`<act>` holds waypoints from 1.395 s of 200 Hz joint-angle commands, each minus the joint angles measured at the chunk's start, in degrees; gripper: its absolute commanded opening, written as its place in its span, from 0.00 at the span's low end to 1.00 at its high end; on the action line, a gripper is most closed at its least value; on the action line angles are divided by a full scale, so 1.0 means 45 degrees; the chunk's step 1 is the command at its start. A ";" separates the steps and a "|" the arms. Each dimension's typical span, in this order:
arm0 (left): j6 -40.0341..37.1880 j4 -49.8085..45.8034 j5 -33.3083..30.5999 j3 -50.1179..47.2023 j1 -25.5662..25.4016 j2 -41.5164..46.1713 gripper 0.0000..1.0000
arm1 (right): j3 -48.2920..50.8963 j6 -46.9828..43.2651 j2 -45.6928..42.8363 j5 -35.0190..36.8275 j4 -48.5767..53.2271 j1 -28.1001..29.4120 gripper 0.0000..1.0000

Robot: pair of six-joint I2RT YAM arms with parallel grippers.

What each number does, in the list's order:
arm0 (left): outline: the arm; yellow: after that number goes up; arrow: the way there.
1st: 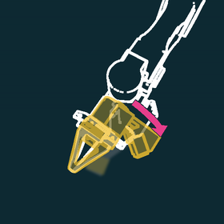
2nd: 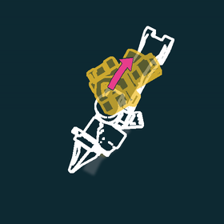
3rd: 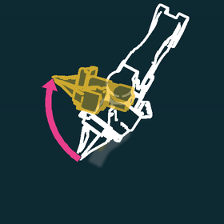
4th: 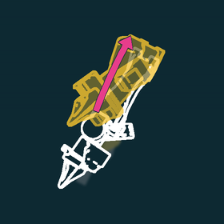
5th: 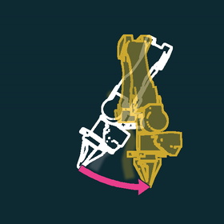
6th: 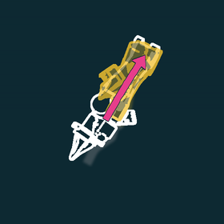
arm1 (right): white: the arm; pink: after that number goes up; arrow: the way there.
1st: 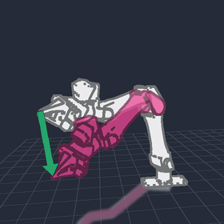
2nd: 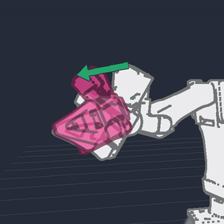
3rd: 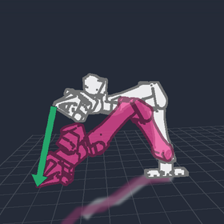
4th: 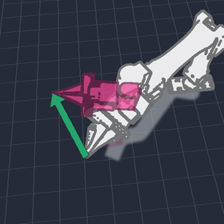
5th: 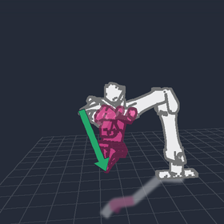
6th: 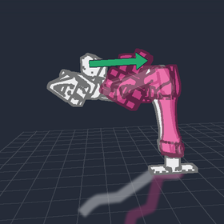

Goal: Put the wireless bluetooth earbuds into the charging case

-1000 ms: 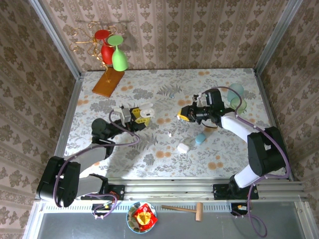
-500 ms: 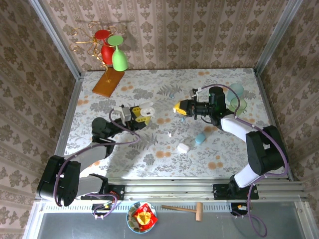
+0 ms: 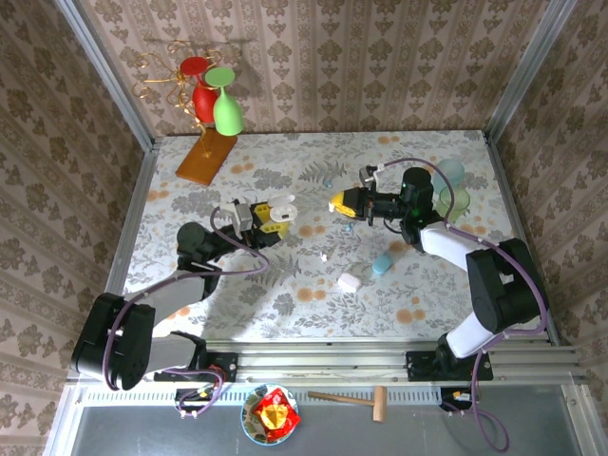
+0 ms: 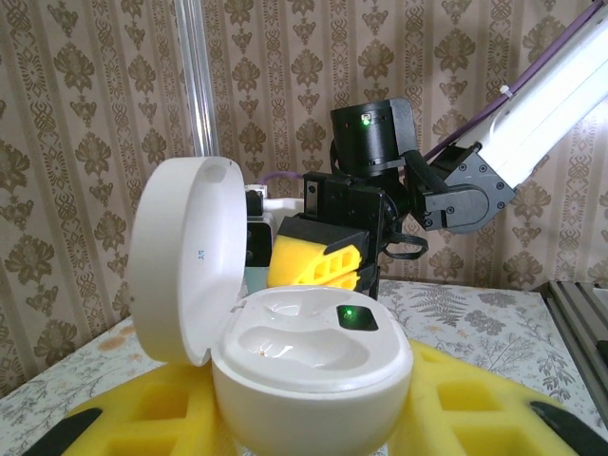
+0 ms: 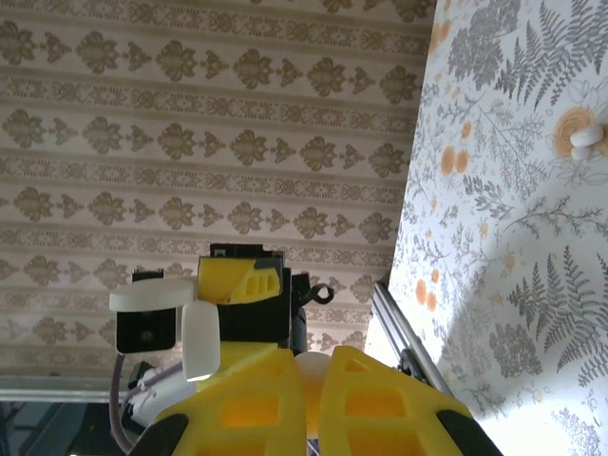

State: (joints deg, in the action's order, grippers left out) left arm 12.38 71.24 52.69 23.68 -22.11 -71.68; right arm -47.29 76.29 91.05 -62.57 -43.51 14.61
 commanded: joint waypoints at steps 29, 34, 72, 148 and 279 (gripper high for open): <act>-0.0239 0.0494 -0.0043 0.0188 -0.0097 0.0067 0.26 | -0.0010 0.2725 0.0981 -0.0535 -0.3039 0.0286 0.02; -0.0231 0.0491 -0.0048 0.0182 -0.0096 0.0074 0.26 | 0.0017 0.3258 0.1076 -0.0437 -0.3657 0.0322 0.02; -0.0271 0.0496 -0.0088 0.0174 -0.0125 0.0083 0.26 | 0.0144 0.4807 0.1514 0.0621 -0.4893 0.0804 0.02; -0.0381 0.0491 -0.0165 0.0050 -0.0111 0.0040 0.26 | 0.0522 0.4389 0.0540 0.1989 -0.3539 0.1107 0.02; -0.3649 0.0480 -0.4800 0.0459 -0.1401 -0.1393 0.25 | -0.1371 -0.0097 -0.1778 0.3285 0.1233 0.2831 0.02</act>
State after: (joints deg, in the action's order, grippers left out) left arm 0.40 71.40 37.71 23.86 -26.52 -77.62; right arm -49.56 82.74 84.03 -50.72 -44.10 25.36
